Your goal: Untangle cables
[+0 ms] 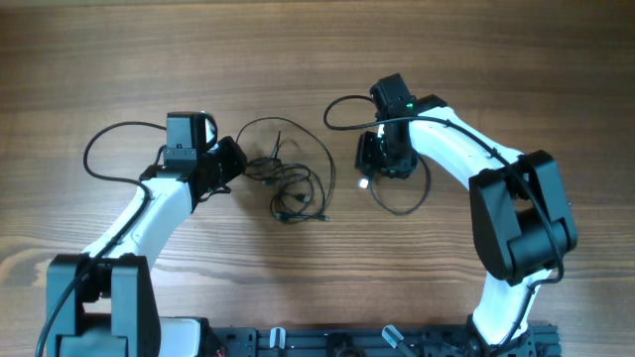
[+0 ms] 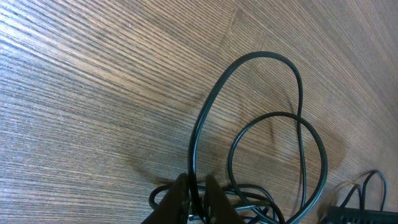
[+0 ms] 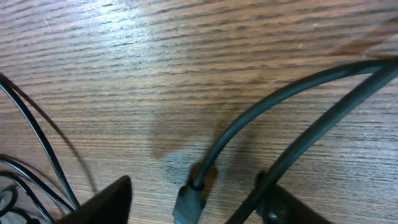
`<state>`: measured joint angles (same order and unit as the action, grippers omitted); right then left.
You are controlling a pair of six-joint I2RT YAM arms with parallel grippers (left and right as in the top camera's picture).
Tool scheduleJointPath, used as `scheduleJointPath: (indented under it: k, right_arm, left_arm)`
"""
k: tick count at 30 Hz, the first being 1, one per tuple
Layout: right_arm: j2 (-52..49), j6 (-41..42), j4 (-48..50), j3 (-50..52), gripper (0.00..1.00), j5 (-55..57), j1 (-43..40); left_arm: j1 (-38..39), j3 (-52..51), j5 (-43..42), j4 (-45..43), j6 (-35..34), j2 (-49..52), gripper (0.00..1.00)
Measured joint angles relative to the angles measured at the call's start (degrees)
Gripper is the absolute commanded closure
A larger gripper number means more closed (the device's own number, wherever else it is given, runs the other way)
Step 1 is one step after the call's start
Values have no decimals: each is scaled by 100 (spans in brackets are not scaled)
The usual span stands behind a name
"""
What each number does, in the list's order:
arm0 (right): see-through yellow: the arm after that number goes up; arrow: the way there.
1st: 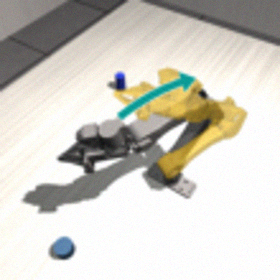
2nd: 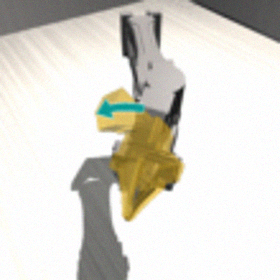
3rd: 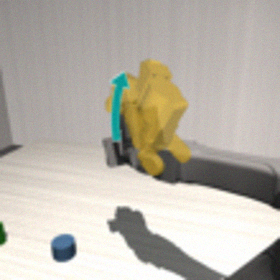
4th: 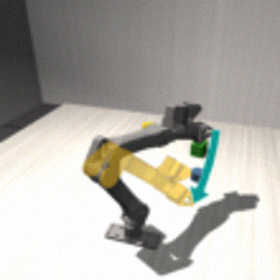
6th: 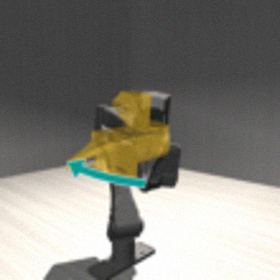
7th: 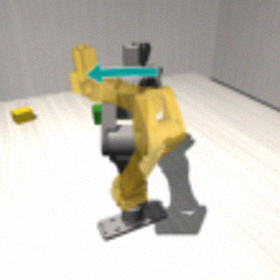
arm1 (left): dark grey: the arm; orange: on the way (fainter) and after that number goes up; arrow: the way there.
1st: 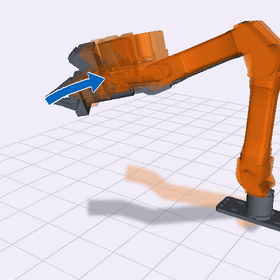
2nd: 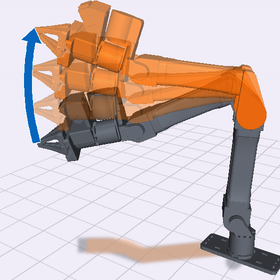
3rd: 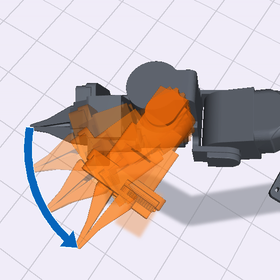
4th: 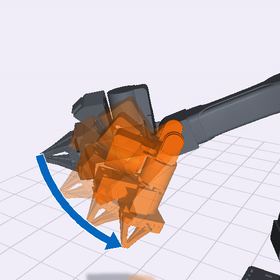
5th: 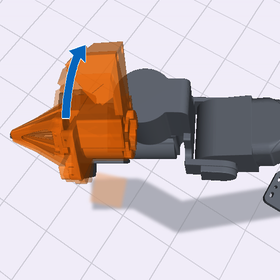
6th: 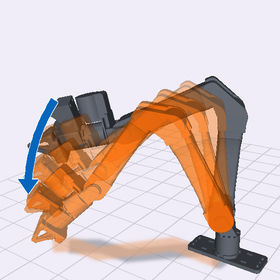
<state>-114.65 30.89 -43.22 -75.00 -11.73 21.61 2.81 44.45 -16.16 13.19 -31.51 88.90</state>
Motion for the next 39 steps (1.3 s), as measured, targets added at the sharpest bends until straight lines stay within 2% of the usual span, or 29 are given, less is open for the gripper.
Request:
scheduleJointPath:
  k: [6, 11, 15, 20, 28, 32, 36, 39]
  right_arm:
    - [0, 138, 48, -2, 35, 22, -44]
    - [0, 289, 76, -2, 49, 114, -109]
    - [-11, 358, 90, -2, 53, 175, -125]
    - [-22, 367, 87, -2, 62, 179, -125]
    - [-24, 378, 90, -2, 82, 195, -125]
    - [-24, 380, 87, -2, 85, 195, -125]
    - [-24, 380, 87, 0, 94, 195, -125]
    - [-24, 387, 87, -2, 96, 197, -125]
  left_arm:
    - [0, 0, 0, 2, 0, 0, 89]
    - [0, 0, 2, 2, 0, 0, 89]
    - [0, 0, 2, 2, 0, 0, 89]
    - [0, 0, 2, 0, 0, 0, 89]
    - [0, 0, 2, 2, 0, 0, 89]
    - [0, 0, 2, 2, 0, 0, 89]
    - [0, 0, 2, 0, 0, 0, 89]
    - [0, 0, 0, 2, 0, 0, 88]
